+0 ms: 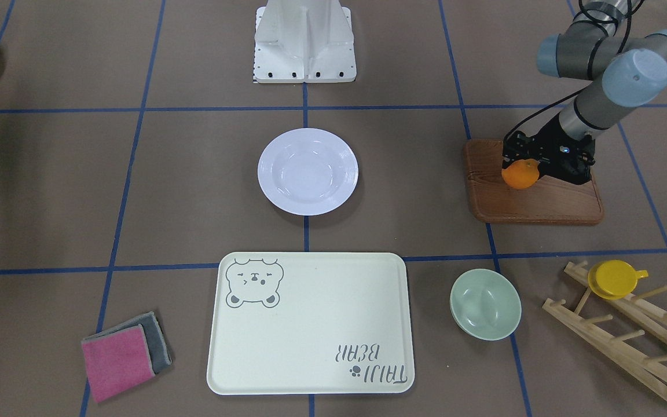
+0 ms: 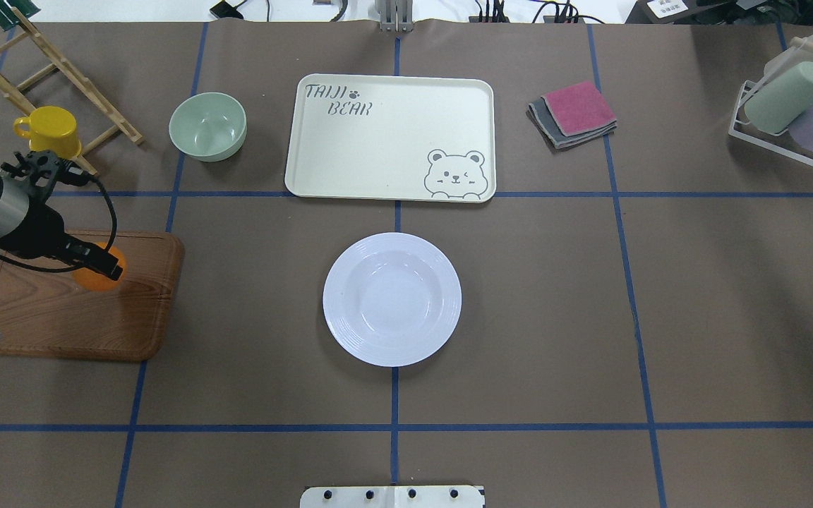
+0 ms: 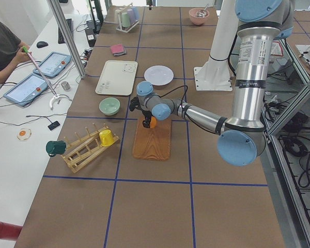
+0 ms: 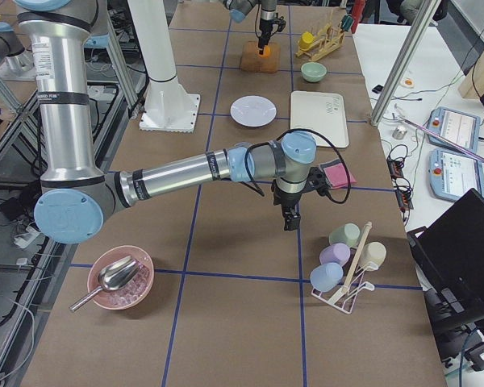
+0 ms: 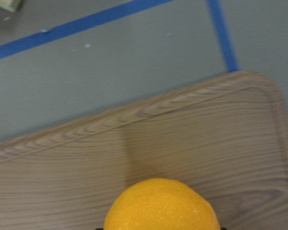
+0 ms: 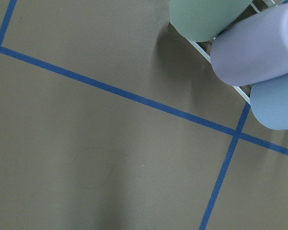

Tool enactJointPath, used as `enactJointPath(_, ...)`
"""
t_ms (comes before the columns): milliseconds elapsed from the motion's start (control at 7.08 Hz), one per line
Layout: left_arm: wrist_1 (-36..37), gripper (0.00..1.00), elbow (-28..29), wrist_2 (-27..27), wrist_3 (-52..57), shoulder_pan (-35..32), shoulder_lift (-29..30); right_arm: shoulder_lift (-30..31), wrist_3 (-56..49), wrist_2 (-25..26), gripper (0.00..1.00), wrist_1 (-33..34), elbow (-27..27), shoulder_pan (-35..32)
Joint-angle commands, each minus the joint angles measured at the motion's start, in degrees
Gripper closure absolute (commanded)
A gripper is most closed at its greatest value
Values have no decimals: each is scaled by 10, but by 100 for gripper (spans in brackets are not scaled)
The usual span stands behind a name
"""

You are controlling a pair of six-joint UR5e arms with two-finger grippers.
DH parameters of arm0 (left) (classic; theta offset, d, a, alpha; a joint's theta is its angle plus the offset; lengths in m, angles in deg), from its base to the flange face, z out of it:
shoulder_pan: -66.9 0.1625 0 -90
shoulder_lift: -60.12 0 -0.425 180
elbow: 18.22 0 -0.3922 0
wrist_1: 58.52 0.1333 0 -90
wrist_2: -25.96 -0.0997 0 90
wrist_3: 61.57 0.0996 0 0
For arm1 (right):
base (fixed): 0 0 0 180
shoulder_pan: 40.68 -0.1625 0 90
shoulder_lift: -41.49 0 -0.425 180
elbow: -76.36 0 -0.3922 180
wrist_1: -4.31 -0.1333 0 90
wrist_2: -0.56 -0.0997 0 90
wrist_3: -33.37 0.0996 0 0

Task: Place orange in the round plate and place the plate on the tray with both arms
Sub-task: 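Carry the orange with the left gripper onto the white plate and release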

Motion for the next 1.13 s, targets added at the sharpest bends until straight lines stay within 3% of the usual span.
enactJointPath(0, 93, 100, -24, 8, -144, 2, 127, -11, 2, -31, 0, -10, 2, 17)
enactJointPath(141, 147, 100, -29, -2, -209, 48, 192, -11, 5, -30, 0, -59, 4, 43)
enactJointPath(424, 209, 100, -21, -114, -292, 156, 294, -10, 64, -30, 0, -118, 3, 64)
enactJointPath(706, 236, 100, 83, -193, -330, 211, 411, -12, 68, -31, 0, -124, 0, 76)
enactJointPath(989, 233, 100, 154, -230, -333, 244, 451, -11, 70, -31, 0, -155, -4, 94)
